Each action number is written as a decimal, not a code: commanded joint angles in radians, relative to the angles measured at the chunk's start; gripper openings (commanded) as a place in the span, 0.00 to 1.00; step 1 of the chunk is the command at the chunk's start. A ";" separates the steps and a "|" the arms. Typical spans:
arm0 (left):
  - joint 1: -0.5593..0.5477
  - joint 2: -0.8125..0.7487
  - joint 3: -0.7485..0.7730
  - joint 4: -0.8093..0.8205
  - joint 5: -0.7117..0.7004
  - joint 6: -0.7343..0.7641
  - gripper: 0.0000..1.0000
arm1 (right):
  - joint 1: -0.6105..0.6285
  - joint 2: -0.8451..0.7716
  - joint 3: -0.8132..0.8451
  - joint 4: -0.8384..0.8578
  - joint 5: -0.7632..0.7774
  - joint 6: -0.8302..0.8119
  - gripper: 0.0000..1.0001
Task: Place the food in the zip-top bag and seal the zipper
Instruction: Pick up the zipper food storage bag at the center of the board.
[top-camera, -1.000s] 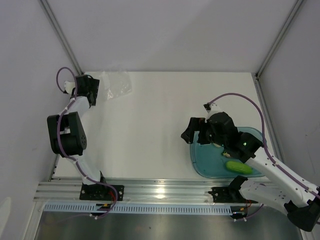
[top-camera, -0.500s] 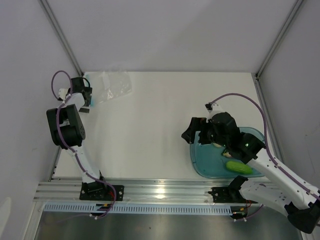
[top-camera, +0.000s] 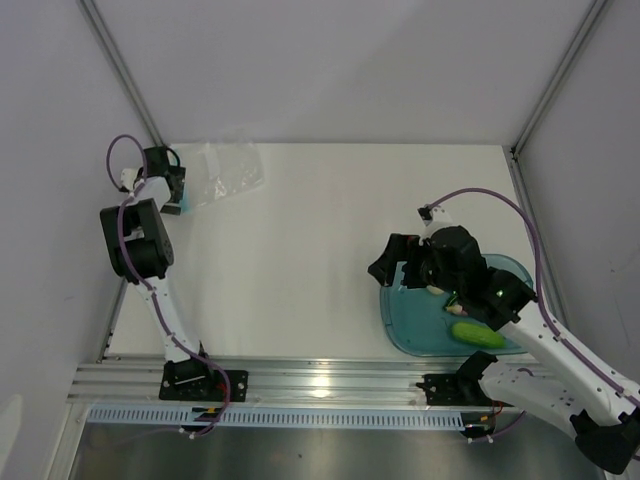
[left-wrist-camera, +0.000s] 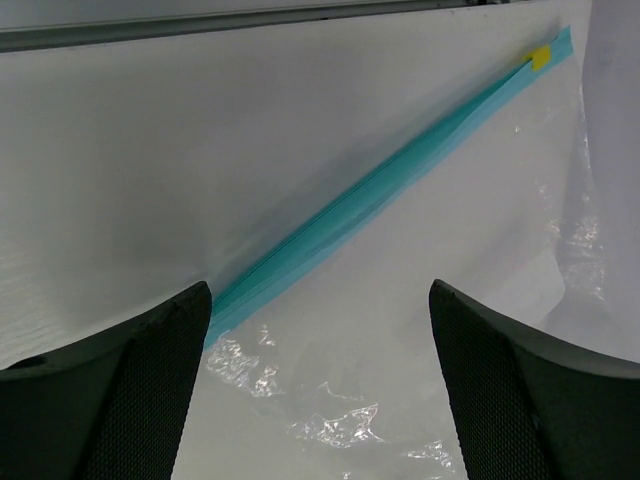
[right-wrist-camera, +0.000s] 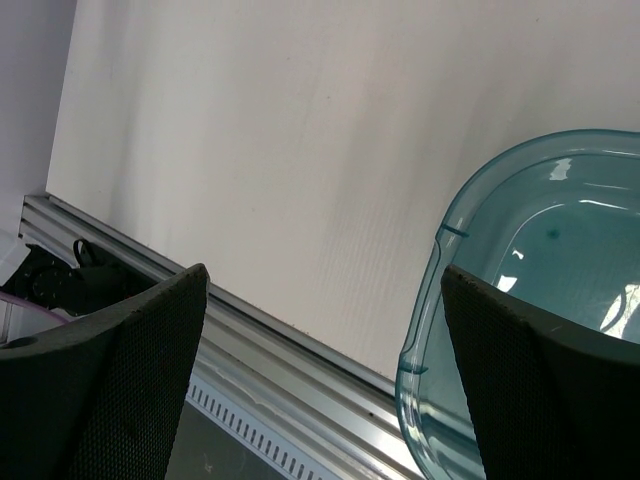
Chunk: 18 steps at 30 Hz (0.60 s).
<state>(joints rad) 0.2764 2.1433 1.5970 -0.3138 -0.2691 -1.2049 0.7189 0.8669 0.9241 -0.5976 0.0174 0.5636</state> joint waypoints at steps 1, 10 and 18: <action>0.006 0.061 0.079 0.038 0.082 -0.019 0.90 | -0.009 -0.026 -0.008 0.033 -0.004 -0.016 0.99; -0.045 0.107 0.104 0.099 0.223 -0.019 0.77 | -0.030 -0.025 -0.010 0.047 -0.042 -0.018 0.99; -0.115 0.095 0.055 0.168 0.248 0.018 0.67 | -0.033 -0.035 -0.019 0.047 -0.043 -0.018 0.99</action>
<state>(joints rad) 0.1860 2.2425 1.6699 -0.2100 -0.0631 -1.2114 0.6903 0.8516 0.9096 -0.5865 -0.0174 0.5632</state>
